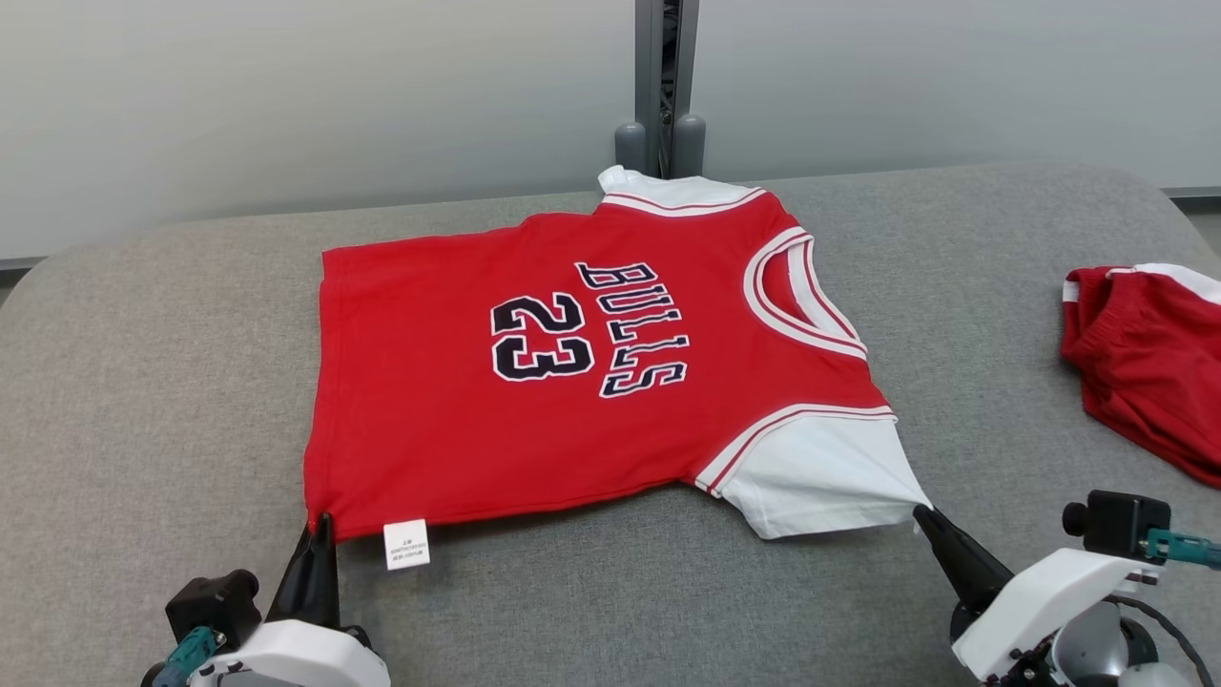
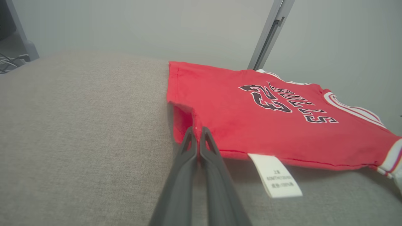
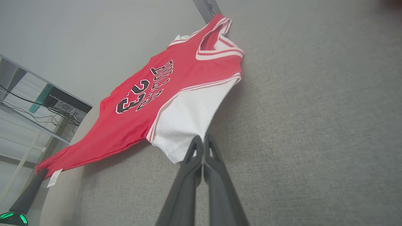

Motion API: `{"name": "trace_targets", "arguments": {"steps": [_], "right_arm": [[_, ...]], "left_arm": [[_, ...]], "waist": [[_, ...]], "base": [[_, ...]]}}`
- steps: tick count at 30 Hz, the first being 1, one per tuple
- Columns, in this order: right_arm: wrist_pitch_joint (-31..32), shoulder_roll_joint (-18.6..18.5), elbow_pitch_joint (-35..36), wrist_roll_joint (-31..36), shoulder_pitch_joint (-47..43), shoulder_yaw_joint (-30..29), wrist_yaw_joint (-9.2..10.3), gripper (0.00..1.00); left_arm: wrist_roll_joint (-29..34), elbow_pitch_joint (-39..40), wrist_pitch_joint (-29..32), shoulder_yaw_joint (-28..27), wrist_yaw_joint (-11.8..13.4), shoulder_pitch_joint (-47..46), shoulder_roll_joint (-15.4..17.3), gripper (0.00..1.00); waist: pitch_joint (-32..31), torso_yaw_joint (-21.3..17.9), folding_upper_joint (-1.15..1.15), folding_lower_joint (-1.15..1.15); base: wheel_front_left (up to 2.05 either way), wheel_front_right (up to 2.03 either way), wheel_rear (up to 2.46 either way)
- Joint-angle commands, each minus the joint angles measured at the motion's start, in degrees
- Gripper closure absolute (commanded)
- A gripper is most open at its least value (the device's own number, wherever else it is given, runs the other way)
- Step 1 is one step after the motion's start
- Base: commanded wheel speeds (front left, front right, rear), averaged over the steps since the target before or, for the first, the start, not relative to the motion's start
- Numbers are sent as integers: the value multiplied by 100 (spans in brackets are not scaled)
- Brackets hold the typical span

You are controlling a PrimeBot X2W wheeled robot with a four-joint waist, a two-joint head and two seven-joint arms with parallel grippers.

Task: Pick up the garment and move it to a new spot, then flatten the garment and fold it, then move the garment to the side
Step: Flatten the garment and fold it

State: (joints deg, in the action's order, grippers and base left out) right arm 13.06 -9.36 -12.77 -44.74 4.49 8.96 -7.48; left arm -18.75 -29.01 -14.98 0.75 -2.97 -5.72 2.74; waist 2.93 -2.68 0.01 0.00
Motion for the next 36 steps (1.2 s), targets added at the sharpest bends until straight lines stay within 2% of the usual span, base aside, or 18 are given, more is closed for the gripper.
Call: {"name": "trace_targets", "arguments": {"steps": [1, 10, 19, 28, 36], "right_arm": [[90, 11, 121, 74, -91, -94, -4, 100], [898, 264, 1092, 298, -490, -620, -4, 100], [1423, 438, 1748, 308, -680, -1003, -4, 100], [2072, 405, 2260, 228, -1033, -994, -4, 100], [2393, 445, 2564, 240, -1219, -1043, -4, 100]], "left_arm": [[28, 46, -13, -30, 13, 62, 32, 100], [265, 399, -13, -98, 13, 218, 33, 100], [196, 729, -13, -92, 41, 224, 32, 100], [187, 894, -13, -84, 6, 436, 29, 100], [269, 1011, -13, -186, -94, 676, 29, 100]], "waist": [[11, 10, -1, 0], [122, 76, -1, 0], [108, 141, -1, 0], [9, 163, -1, 0], [56, 158, -1, 0]], "base": [[0, 0, 0], [0, 0, 0], [0, 0, 0], [0, 0, 0], [0, 0, 0]]}}
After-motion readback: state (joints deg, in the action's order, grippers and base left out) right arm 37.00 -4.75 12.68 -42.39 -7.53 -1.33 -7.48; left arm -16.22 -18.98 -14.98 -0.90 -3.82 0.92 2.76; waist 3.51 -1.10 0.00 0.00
